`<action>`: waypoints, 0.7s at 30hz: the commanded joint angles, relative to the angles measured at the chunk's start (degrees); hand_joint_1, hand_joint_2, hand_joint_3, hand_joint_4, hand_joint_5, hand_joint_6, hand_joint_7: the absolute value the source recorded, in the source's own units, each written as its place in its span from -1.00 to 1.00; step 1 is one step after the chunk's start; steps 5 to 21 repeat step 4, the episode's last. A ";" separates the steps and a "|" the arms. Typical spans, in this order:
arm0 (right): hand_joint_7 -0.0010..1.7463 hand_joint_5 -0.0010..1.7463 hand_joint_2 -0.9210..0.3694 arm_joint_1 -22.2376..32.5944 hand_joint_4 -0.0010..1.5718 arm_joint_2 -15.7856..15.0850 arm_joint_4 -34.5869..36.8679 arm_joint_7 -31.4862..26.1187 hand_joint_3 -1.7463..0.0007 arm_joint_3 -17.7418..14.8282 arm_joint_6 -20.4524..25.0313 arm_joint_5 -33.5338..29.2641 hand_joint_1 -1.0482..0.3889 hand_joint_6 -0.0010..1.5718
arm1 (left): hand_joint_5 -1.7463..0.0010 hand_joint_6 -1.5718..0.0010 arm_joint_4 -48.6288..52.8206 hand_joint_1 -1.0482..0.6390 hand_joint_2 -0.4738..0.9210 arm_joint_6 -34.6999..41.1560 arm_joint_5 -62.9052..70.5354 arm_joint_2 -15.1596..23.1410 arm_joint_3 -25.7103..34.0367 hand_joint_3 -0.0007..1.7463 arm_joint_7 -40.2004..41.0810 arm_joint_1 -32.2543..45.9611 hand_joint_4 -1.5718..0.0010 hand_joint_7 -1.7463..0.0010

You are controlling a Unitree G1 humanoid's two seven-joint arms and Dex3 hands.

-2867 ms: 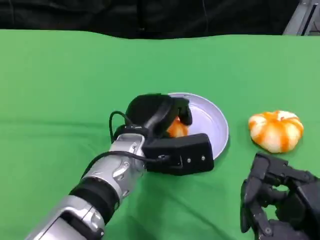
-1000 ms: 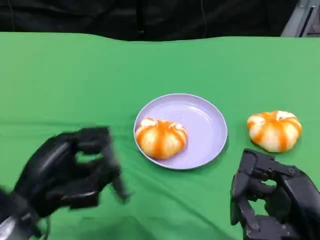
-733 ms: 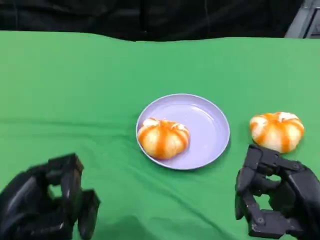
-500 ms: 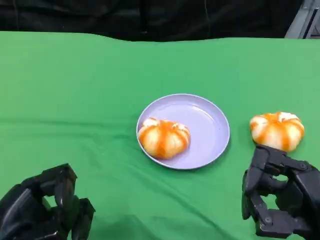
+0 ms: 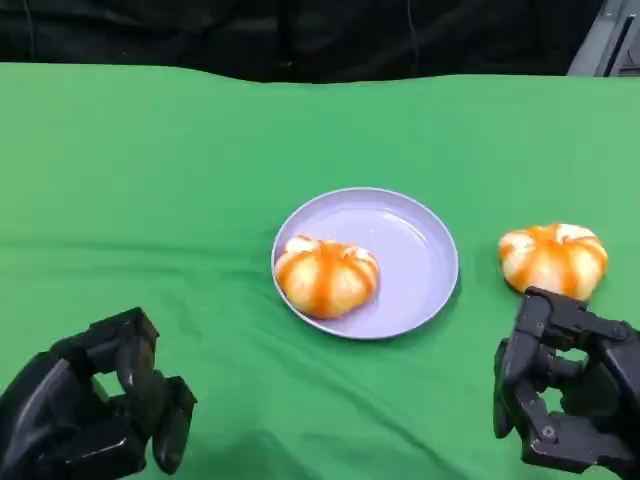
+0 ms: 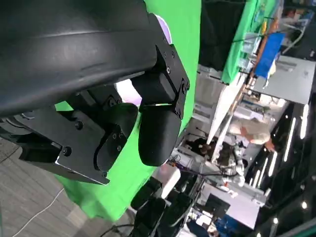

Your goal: Grasp the bread from the table and place it into the plate.

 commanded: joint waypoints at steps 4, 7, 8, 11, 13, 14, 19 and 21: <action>0.91 1.00 -0.50 -0.83 0.10 -0.50 1.52 0.37 -0.35 -0.91 -1.74 0.19 0.40 -0.12 | -1.00 -0.12 -0.65 0.33 0.54 -0.19 1.26 0.09 0.21 0.74 1.75 -0.89 -0.38 -1.00; 0.91 1.00 -0.50 -0.83 0.10 -0.50 1.52 0.37 -0.35 -0.91 -1.74 0.19 0.40 -0.12 | -1.00 -0.12 -0.65 0.33 0.54 -0.19 1.26 0.09 0.21 0.74 1.75 -0.89 -0.38 -1.00; 0.91 1.00 -0.50 -0.83 0.10 -0.50 1.52 0.37 -0.35 -0.91 -1.74 0.19 0.40 -0.12 | -1.00 -0.12 -0.65 0.33 0.54 -0.19 1.26 0.09 0.21 0.74 1.75 -0.89 -0.38 -1.00; 0.91 1.00 -0.50 -0.83 0.10 -0.50 1.52 0.37 -0.35 -0.91 -1.74 0.19 0.40 -0.12 | -1.00 -0.12 -0.65 0.33 0.54 -0.19 1.26 0.09 0.21 0.74 1.75 -0.89 -0.38 -1.00; 0.91 1.00 -0.50 -0.83 0.10 -0.50 1.52 0.37 -0.35 -0.91 -1.74 0.19 0.40 -0.12 | -1.00 -0.12 -0.65 0.33 0.54 -0.19 1.26 0.09 0.21 0.74 1.75 -0.89 -0.38 -1.00; 0.91 1.00 -0.50 -0.83 0.10 -0.50 1.52 0.37 -0.35 -0.91 -1.74 0.19 0.40 -0.12 | -1.00 -0.12 -0.65 0.33 0.54 -0.19 1.26 0.09 0.21 0.74 1.75 -0.89 -0.38 -1.00; 0.91 1.00 -0.50 -0.83 0.10 -0.50 1.52 0.37 -0.35 -0.91 -1.74 0.19 0.40 -0.12 | -1.00 -0.12 -0.65 0.33 0.54 -0.19 1.26 0.09 0.21 0.74 1.75 -0.89 -0.38 -1.00; 0.91 1.00 -0.50 -0.83 0.10 -0.50 1.52 0.37 -0.35 -0.91 -1.74 0.19 0.40 -0.12 | -1.00 -0.12 -0.65 0.33 0.54 -0.19 1.26 0.09 0.21 0.74 1.75 -0.89 -0.38 -1.00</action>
